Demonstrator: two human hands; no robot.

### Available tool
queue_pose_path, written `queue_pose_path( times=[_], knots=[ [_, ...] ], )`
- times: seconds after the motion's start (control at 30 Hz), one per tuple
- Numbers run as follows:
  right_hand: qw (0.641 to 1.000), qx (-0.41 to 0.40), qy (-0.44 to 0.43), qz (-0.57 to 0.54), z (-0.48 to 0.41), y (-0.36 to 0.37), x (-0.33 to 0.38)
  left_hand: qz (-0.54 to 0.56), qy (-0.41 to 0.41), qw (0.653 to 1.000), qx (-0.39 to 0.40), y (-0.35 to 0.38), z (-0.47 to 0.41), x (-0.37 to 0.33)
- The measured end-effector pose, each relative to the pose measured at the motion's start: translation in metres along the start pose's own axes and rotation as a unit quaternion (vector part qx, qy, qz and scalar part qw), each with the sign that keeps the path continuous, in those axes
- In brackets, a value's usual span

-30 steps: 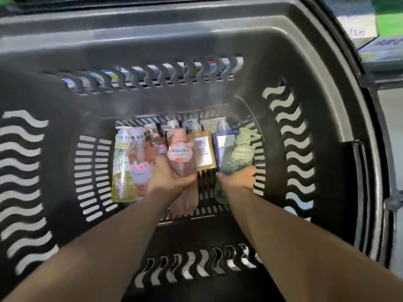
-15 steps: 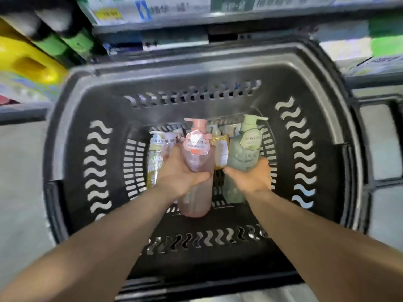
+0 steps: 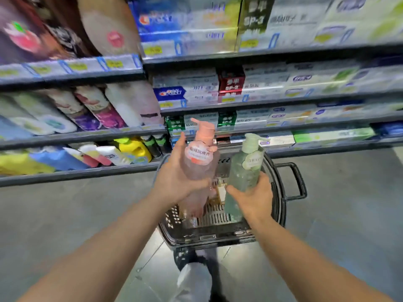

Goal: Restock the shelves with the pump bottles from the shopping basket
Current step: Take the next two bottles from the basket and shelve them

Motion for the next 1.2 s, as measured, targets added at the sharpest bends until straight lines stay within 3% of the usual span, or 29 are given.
queue_pose_path(
  times=[0.33,0.63,0.97,1.2],
  knots=[
    [0.985,0.074,-0.144,-0.054,0.116,-0.048,0.174,-0.014,0.055,0.978,-0.200,-0.160,0.123,-0.127],
    [0.958,0.107,-0.255,-0.080,0.201,-0.004,0.311,-0.037,0.118,0.939,-0.320,-0.321,0.174,-0.156],
    [0.943,0.083,-0.286,-0.151,0.231,0.121,0.405,-0.038,0.139,0.928,-0.345,-0.479,0.134,-0.089],
    [0.939,0.008,-0.275,-0.206,0.215,0.159,0.432,-0.042,0.171,0.932,-0.317,-0.521,0.073,-0.072]
  ],
)
Point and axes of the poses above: each hand's wrist, its own z-axis away from the middle knuckle, its own y-axis out of the palm, x = y × z, the point moved 5 cm from there along -z, towards the middle knuckle, and after that the axes turned 12 degrees about -z, right-handed, at the moved point
